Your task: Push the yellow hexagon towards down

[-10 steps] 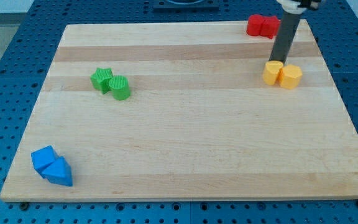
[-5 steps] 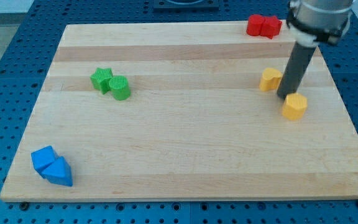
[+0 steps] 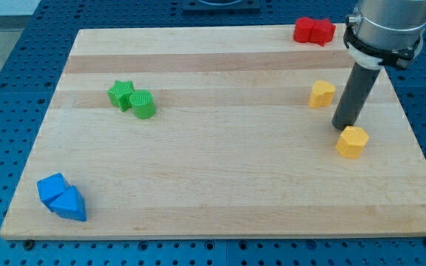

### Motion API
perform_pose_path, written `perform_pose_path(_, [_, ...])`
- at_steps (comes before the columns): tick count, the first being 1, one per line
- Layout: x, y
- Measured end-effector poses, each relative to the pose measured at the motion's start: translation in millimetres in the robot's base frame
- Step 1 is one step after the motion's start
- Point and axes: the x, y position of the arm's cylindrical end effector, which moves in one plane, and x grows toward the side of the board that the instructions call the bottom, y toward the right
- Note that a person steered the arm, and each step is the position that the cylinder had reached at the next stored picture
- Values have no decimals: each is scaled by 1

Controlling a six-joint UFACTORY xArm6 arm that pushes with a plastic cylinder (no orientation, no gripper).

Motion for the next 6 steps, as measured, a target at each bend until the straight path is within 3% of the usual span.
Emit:
perform_pose_path(1, [54,0])
perform_pose_path(2, [64,0])
perform_pose_path(3, [44,1])
perform_pose_path(5, [79,8])
perform_pose_path(6, [64,8])
